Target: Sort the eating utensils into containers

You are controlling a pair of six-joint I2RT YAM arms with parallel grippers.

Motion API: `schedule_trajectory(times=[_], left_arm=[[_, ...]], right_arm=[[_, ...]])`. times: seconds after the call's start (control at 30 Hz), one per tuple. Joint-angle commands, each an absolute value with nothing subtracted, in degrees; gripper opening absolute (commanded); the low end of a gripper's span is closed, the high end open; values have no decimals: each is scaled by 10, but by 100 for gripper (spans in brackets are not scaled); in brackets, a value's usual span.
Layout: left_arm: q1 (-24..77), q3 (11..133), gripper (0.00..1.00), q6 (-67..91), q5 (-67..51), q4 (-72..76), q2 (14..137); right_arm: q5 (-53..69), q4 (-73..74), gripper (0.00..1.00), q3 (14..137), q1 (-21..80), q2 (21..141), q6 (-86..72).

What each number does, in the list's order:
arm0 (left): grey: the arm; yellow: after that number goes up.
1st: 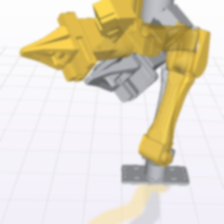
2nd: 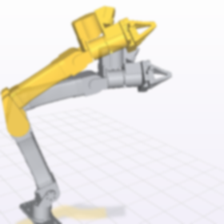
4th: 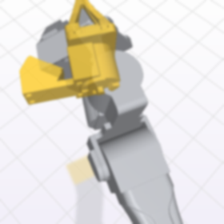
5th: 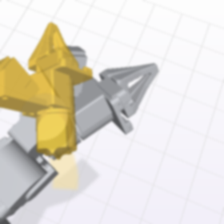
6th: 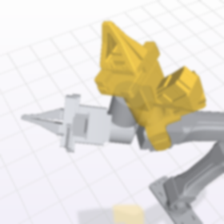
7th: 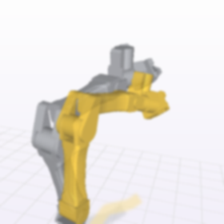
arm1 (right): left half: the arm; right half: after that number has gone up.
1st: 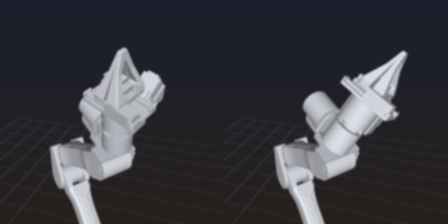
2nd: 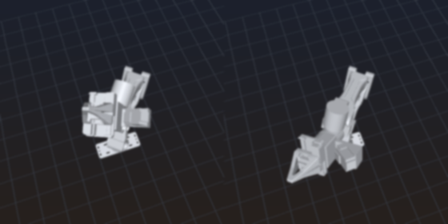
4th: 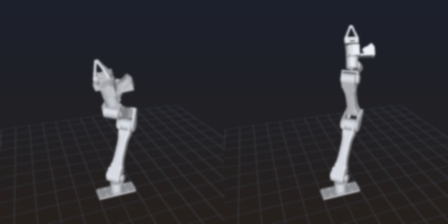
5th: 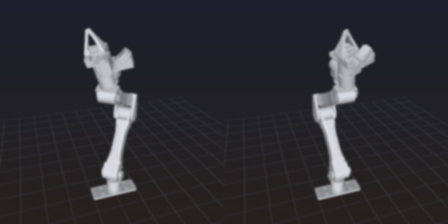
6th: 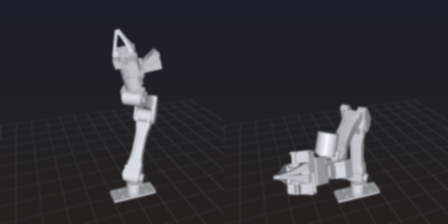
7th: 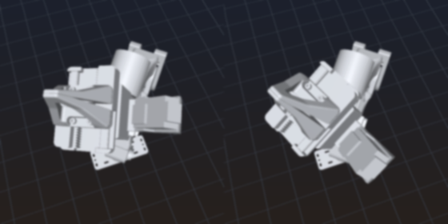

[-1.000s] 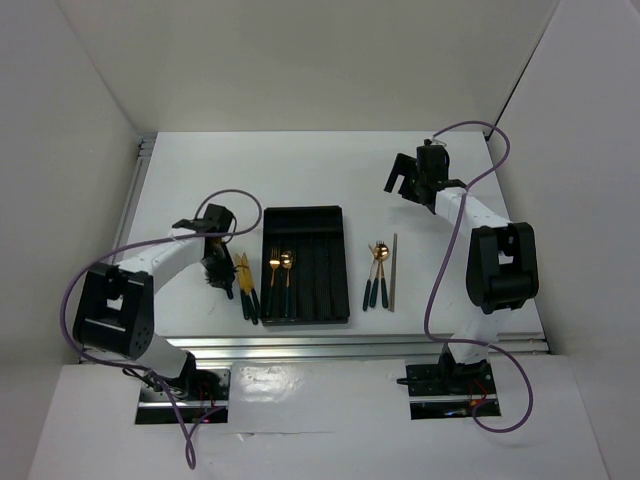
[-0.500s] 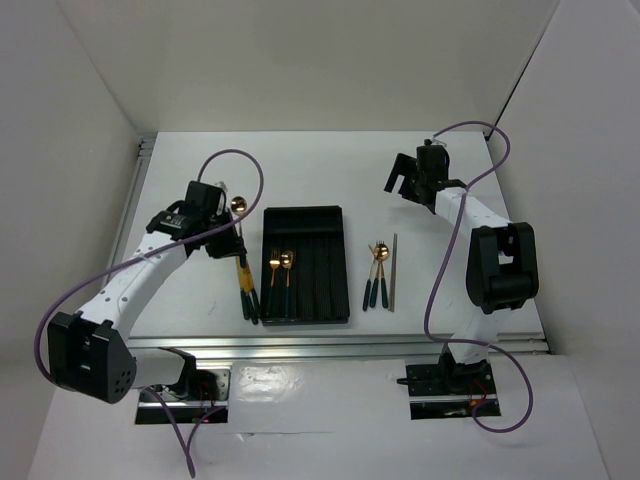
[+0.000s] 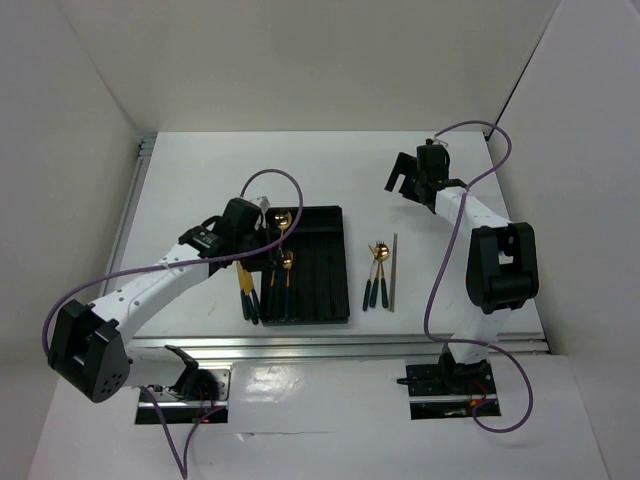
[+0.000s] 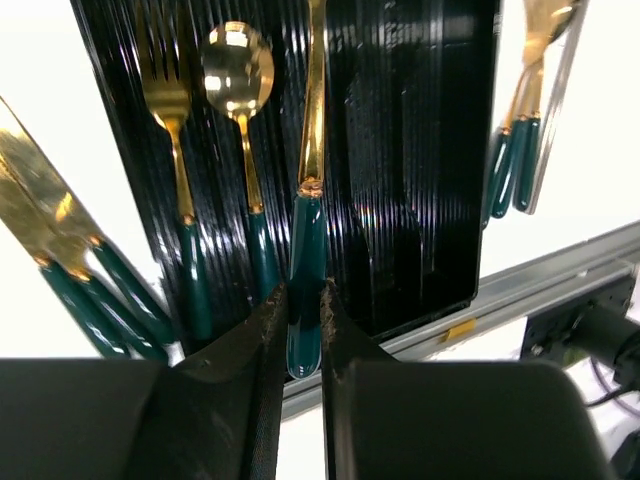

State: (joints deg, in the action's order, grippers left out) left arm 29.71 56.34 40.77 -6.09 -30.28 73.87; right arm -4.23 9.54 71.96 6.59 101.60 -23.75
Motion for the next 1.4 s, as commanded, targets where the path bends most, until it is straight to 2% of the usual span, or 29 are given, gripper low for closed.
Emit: schedule_trajectory(times=[0.0, 0.23, 0.47, 1.37], left_arm=[[322, 541, 0, 472, -24, -265, 748], [395, 534, 0, 525, 54, -277, 784], [405, 529, 0, 587, 86, -328, 817], [421, 520, 0, 565, 63, -292, 872]], right_arm=[[-56, 94, 100, 722, 62, 995, -248], [-40, 74, 100, 711, 62, 990, -264], [-52, 69, 100, 693, 62, 983, -269], [-52, 69, 100, 688, 62, 1001, -274]])
